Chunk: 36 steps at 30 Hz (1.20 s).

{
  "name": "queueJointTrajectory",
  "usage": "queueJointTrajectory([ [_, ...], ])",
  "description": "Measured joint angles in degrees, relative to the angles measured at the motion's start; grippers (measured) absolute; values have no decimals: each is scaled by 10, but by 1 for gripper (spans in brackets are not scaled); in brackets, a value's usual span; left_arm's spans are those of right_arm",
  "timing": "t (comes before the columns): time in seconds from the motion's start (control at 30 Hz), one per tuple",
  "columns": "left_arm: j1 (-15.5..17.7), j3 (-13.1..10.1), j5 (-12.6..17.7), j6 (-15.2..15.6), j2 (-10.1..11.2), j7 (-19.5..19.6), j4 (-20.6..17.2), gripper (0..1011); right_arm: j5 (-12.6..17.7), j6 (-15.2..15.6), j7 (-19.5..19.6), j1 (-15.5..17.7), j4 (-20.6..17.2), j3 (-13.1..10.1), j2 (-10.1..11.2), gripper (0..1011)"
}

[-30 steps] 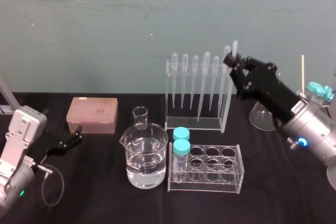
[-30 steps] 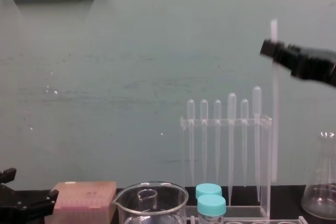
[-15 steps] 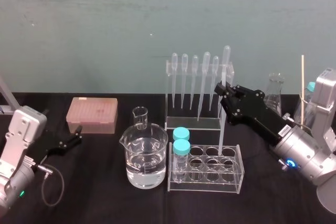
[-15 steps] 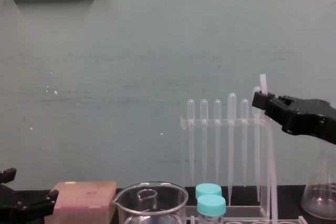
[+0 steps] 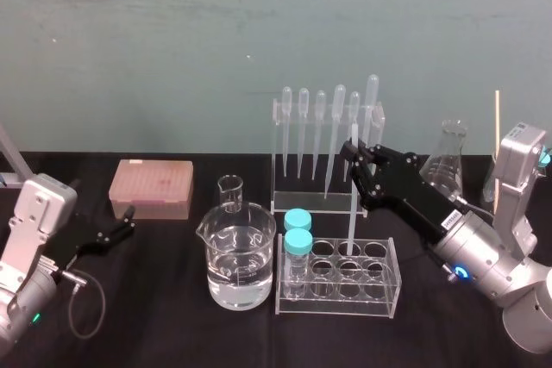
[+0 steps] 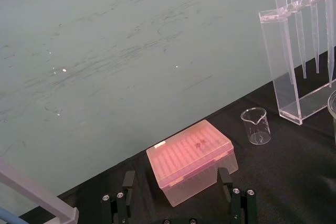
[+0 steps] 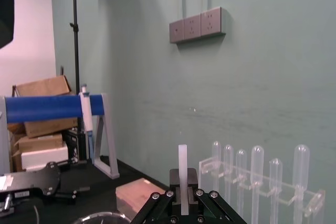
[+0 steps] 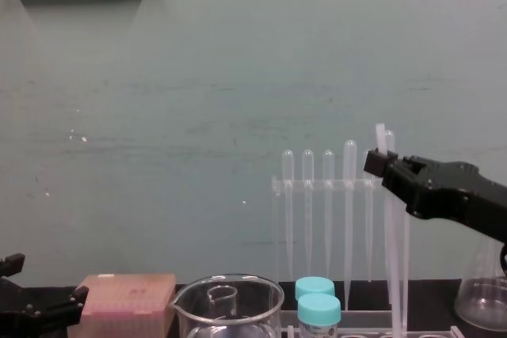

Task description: Pick up the stirring rod with one hand, then place it down.

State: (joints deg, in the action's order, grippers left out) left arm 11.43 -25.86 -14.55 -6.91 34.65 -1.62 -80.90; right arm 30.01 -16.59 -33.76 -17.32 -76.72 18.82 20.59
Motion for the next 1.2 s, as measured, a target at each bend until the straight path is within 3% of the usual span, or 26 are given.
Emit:
queueJointTrajectory([
  [0.57,0,0,0,0,0,0,0,1000,-26,-6,8,-6,53,6,-22,69],
  [1.2,0,0,0,0,0,0,0,1000,-42,10,15,-4,63,10,-23,69],
])
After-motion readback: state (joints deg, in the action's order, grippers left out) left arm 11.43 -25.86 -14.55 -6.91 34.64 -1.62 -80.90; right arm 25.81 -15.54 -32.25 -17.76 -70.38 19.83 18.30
